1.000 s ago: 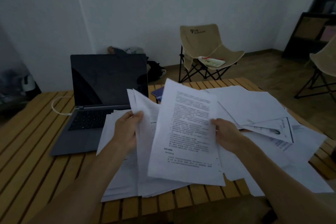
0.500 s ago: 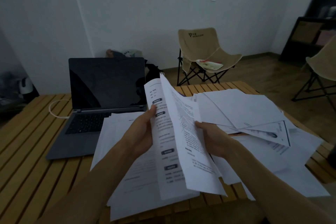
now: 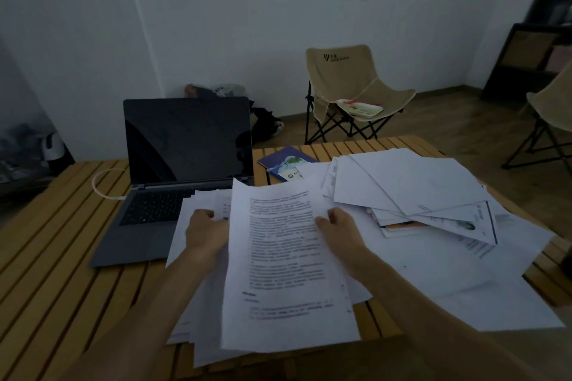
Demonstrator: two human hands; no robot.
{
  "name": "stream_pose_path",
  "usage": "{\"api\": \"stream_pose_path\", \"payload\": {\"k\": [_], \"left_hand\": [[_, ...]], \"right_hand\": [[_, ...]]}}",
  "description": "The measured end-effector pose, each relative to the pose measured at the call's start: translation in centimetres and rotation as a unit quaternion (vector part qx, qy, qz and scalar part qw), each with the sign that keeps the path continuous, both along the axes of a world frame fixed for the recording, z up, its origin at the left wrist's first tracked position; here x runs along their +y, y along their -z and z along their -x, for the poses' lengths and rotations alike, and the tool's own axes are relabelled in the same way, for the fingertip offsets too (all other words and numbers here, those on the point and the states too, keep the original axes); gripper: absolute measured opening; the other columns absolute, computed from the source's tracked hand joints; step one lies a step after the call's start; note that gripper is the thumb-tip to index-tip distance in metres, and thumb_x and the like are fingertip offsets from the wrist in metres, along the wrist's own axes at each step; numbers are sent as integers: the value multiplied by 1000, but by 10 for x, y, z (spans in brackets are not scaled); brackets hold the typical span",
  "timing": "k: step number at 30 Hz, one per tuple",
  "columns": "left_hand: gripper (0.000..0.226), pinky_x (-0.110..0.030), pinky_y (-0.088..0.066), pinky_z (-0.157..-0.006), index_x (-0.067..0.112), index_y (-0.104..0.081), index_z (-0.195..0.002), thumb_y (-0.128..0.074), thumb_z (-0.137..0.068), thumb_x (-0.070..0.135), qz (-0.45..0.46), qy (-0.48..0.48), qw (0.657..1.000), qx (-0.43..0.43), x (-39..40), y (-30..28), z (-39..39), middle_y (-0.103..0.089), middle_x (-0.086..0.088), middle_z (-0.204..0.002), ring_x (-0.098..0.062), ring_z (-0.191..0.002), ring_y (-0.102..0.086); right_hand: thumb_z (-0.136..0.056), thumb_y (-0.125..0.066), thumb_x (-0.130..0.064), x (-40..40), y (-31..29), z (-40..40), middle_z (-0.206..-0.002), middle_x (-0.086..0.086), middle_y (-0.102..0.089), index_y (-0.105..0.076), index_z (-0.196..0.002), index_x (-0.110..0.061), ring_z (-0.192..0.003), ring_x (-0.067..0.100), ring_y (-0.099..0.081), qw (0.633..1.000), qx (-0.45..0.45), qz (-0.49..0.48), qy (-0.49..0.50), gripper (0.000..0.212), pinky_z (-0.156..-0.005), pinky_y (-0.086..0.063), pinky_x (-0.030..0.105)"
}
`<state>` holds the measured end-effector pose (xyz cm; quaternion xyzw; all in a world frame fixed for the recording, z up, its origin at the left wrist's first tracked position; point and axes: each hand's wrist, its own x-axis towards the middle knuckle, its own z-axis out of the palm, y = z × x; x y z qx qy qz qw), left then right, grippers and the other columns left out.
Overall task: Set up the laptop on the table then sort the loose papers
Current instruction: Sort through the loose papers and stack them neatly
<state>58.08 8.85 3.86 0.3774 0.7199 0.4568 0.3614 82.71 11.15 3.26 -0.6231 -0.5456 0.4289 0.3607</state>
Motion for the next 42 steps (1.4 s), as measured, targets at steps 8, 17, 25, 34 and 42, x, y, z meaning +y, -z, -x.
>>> {"api": "stream_pose_path", "payload": {"k": [8, 17, 25, 34, 42], "left_hand": [[19, -37, -54, -74, -6, -61, -100, -51, -85, 0, 5, -66, 997, 37, -6, 9, 16, -64, -18, -100, -32, -89, -61], [13, -28, -48, -60, -6, -59, -83, -47, -87, -3, 33, -7, 999, -6, -3, 6, -1, -60, -16, -85, -29, -72, -58], [7, -24, -49, -49, -3, -60, -92, -57, -86, -6, 39, -15, 986, -162, 11, -12, -6, -60, -14, -79, -26, -64, -57], [33, -39, -55, -86, 10, -60, -109, -74, -80, 4, 11, 127, 992, -11, 12, 1, -26, -66, -10, -108, -25, -94, -65], [29, -31, -56, -79, 24, -65, -106, -69, -88, 3, -229, 129, 964, -51, 1, -57, -33, -73, 6, -104, -18, -98, -70]], "right_hand": [[-97, -59, -27, -16, 8, 18, -111, -1, -63, -57, -106, -20, -103, 14, -60, 986, -130, -73, -73, 11, -84, -53, 22], [-98, -59, -34, -15, 18, 19, -158, 0, -35, -34, -152, -20, -146, 20, -29, 977, -191, -30, -94, 61, -120, -25, 40], [-96, -56, -18, -7, 16, 5, -159, 4, -29, -29, -153, -16, -147, 24, -24, 979, -199, -5, -50, 63, -119, -26, 38], [-96, -62, -14, -4, 25, -8, -150, 2, -41, -38, -148, -19, -139, 20, -38, 983, -173, -39, -38, 58, -115, -33, 35], [-83, -80, -28, 2, -7, -48, -151, 1, -44, -36, -151, -17, -140, 27, -42, 994, 36, -23, -103, 83, -111, -42, 46]]}}
